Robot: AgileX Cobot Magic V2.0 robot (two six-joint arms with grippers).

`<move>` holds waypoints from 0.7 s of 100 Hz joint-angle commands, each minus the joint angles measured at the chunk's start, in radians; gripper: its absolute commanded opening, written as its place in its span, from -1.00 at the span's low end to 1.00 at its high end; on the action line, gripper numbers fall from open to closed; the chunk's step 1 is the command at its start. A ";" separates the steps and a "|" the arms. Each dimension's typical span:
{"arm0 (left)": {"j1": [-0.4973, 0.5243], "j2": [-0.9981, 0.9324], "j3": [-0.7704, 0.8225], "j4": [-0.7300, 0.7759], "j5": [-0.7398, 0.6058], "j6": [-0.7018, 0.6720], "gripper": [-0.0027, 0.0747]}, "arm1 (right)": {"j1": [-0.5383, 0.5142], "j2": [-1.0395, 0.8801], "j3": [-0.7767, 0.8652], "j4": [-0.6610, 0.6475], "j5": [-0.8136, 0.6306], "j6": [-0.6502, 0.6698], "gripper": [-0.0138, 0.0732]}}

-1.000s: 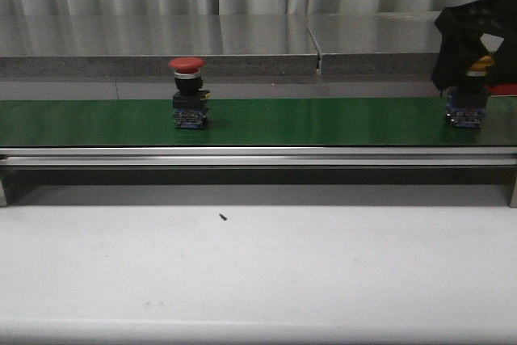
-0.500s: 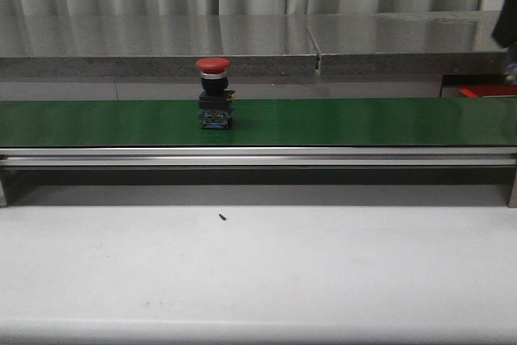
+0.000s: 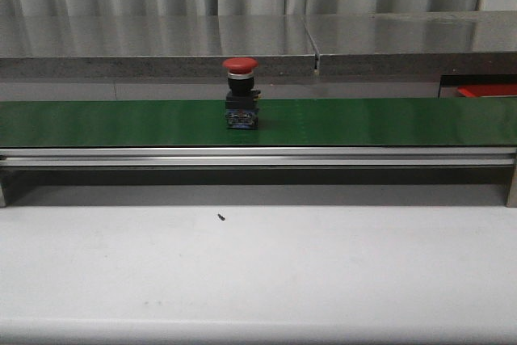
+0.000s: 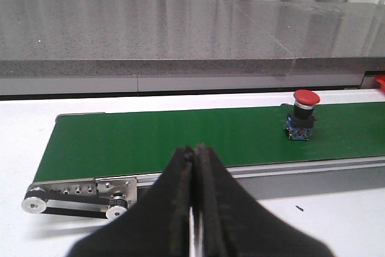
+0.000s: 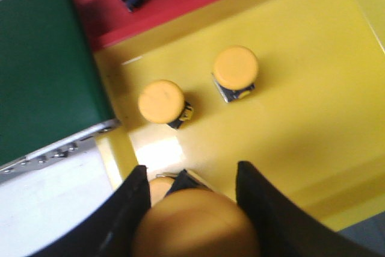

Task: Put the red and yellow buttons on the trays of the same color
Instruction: 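Carry the yellow button into the yellow tray and open the right gripper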

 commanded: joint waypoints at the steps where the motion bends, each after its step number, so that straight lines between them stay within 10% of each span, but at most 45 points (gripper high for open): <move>1: -0.007 0.009 -0.025 -0.019 -0.067 -0.003 -0.98 | -0.032 -0.031 0.031 0.010 -0.093 0.017 -0.09; 70: -0.007 0.009 -0.025 -0.019 -0.067 -0.003 -0.98 | -0.048 0.162 0.165 -0.012 -0.335 0.017 -0.09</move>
